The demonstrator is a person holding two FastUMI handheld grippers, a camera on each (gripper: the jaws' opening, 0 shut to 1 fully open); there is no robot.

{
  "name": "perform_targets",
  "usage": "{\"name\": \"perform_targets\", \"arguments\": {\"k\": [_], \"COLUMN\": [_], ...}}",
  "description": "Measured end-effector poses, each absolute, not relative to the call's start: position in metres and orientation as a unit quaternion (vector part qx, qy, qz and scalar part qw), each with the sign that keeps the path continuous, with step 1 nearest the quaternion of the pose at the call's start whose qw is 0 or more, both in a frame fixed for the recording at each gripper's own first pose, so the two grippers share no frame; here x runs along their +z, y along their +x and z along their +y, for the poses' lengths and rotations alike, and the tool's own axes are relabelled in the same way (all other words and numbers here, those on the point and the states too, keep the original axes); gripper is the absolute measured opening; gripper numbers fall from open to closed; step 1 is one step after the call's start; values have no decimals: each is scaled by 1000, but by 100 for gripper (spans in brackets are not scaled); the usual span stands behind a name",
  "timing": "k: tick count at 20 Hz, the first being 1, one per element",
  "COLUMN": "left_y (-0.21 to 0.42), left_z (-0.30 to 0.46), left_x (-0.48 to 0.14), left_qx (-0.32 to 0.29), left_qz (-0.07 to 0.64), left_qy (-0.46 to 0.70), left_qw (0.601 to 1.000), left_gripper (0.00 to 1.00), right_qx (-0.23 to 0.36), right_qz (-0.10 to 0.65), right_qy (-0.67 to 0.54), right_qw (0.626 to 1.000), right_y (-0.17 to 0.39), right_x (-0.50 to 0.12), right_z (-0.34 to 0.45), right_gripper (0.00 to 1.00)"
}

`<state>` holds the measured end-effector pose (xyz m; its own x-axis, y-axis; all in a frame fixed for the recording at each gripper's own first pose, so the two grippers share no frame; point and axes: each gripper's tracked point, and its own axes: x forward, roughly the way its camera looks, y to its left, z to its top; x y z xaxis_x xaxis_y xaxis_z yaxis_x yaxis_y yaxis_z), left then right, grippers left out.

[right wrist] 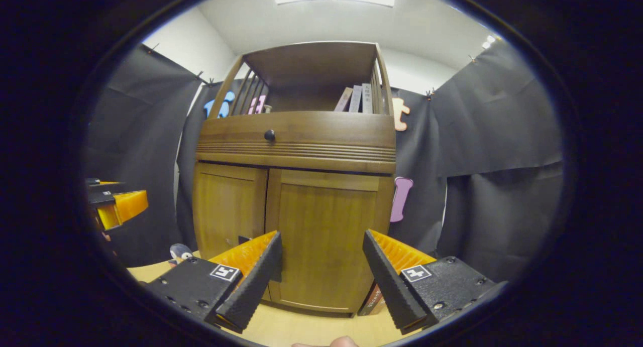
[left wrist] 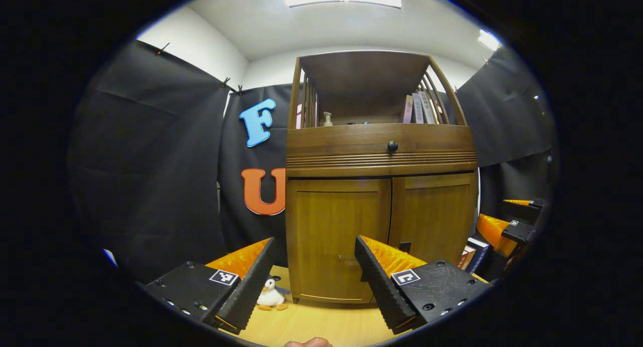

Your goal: Open the right door of the double-door shoe cabinet with the right hand, and open the left door with the left hand.

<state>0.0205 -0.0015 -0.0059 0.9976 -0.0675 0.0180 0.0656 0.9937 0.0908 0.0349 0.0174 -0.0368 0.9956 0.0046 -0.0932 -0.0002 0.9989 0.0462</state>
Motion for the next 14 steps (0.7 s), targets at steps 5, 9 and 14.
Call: {"name": "perform_targets", "arguments": {"k": [5, 9, 14], "left_y": [34, 42, 39], "left_z": [28, 56, 92], "left_x": [-15, -23, -26], "left_qx": [-40, -30, -7], "left_qz": [-4, -1, -3], "left_qy": [24, 20, 15], "left_qw": [999, 999, 1000], "left_gripper": [95, 95, 95], "right_qx": [-4, 6, 7], "right_qz": [78, 112, 148], "right_qy": [20, 36, 37], "right_qw": [997, 993, 988], "right_y": [54, 74, 109], "right_x": [-59, -81, -117], "right_z": [48, 78, 102], "right_gripper": [100, 100, 99]}}
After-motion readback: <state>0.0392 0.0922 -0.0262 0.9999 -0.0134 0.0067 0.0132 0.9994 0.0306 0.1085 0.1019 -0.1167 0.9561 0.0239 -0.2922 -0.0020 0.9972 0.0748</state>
